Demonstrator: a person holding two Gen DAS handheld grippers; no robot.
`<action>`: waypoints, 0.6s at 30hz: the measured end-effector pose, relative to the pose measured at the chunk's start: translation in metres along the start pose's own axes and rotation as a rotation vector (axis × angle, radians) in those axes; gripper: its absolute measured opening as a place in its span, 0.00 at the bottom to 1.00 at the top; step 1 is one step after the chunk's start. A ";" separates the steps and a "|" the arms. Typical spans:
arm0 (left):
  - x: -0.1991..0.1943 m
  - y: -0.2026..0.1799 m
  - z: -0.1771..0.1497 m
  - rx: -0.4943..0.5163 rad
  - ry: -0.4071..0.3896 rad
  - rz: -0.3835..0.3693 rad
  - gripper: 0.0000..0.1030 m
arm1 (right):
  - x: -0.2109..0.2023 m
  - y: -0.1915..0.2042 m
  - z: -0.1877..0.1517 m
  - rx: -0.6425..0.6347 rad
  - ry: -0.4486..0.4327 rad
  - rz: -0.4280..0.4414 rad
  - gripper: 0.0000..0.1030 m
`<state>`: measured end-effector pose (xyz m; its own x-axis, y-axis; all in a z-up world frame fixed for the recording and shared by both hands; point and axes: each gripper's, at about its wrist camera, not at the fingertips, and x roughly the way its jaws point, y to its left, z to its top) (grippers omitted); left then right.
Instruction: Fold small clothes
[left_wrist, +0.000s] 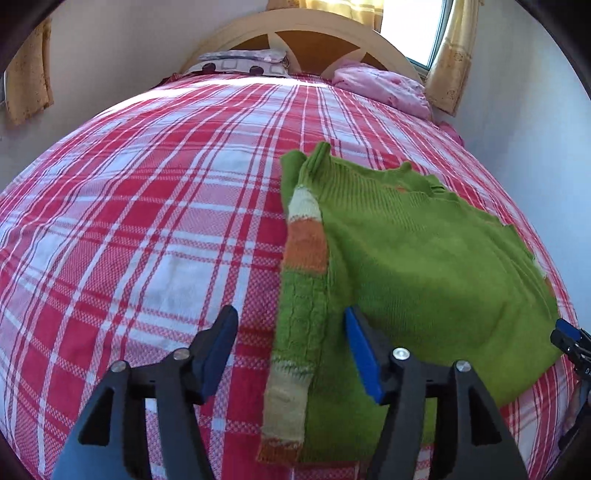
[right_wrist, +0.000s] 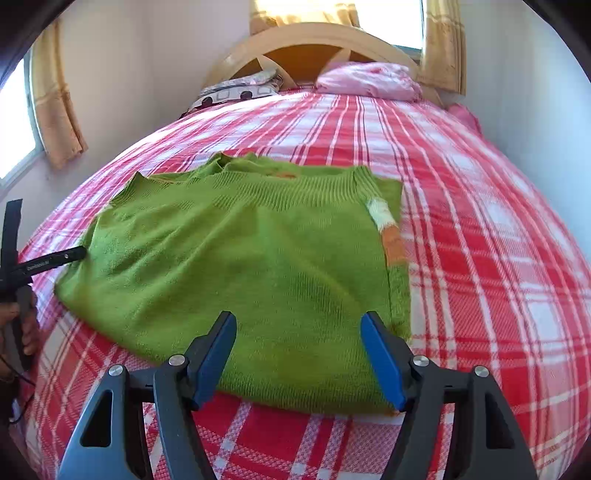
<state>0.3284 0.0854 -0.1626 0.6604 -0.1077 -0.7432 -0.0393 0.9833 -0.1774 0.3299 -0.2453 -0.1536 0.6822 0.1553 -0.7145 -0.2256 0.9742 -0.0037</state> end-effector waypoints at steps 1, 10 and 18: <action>-0.002 0.002 -0.002 -0.009 -0.009 0.002 0.66 | 0.000 -0.003 0.004 -0.002 -0.019 -0.046 0.68; -0.001 0.011 -0.010 -0.055 -0.033 -0.042 0.73 | 0.044 -0.079 0.027 0.300 0.071 0.088 0.26; -0.002 0.012 -0.012 -0.063 -0.037 -0.048 0.76 | 0.019 -0.076 0.007 0.278 0.011 0.032 0.03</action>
<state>0.3173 0.0960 -0.1711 0.6897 -0.1477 -0.7088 -0.0536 0.9659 -0.2534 0.3652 -0.3152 -0.1616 0.6700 0.1867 -0.7185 -0.0469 0.9766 0.2100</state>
